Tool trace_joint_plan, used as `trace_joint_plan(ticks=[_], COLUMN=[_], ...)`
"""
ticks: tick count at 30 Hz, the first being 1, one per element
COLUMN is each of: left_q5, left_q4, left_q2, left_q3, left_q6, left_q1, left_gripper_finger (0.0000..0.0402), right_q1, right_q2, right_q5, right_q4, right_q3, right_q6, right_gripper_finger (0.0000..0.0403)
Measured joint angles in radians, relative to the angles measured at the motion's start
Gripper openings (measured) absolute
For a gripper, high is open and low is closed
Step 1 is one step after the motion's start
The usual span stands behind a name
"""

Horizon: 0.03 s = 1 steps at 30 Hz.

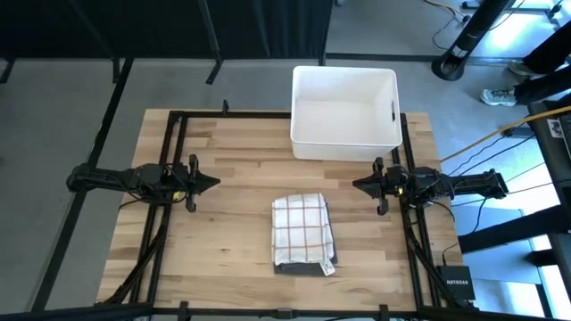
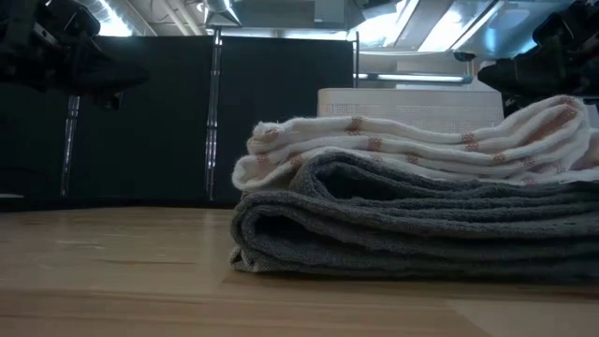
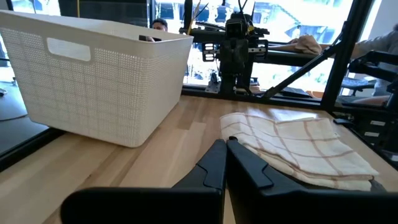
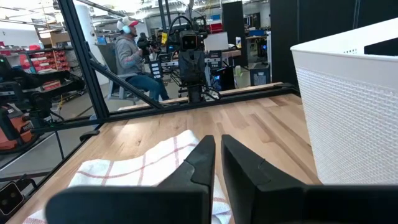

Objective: Fold towel
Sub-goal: Return to Home Position

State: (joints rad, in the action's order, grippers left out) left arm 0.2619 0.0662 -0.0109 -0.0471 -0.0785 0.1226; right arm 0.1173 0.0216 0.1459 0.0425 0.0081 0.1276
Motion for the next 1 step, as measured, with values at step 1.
trace_joint_plan(ticks=[1], left_q5=[0.0], left_q4=[0.0], left_q2=[0.0], left_q3=[0.0], left_q6=[0.0], left_q1=[0.0], left_gripper_finger=[0.0001], right_q1=[0.0], right_q2=[0.0], right_q5=[0.0], right_q4=[0.0], right_q3=[0.0], right_q6=[0.0], right_gripper_finger=[0.0033])
